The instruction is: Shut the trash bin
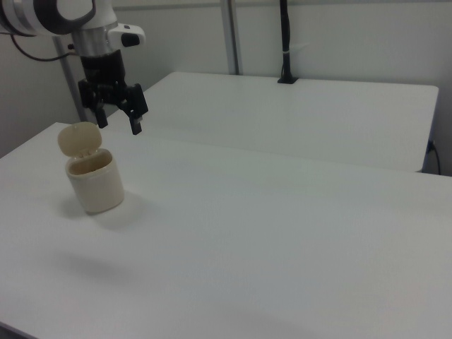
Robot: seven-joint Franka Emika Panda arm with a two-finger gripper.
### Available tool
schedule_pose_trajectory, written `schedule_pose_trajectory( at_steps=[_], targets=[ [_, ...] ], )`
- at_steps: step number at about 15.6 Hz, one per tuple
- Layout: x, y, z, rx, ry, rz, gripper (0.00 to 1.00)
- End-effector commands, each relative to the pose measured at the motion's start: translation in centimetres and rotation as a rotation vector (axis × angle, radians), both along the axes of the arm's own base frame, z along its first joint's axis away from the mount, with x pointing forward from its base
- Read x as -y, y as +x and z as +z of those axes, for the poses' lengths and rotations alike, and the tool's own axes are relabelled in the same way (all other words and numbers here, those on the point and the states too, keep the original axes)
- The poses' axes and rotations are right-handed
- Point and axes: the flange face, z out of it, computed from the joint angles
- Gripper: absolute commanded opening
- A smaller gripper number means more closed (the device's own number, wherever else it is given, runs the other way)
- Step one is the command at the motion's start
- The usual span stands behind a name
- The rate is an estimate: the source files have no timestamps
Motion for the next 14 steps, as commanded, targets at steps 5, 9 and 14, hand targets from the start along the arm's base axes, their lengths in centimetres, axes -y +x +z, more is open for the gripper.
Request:
schedule_pose_trajectory(
  at_steps=[5,9,14],
  targets=[
    [-9.1,0.6,-3.9,-0.074,0.013,0.619,0.96],
    [-13.6,1.8,-3.8,-0.016,0.000,0.710,0.39],
    [-15.9,2.9,-1.4,0.102,0.018,0.735,0.00]
  ],
)
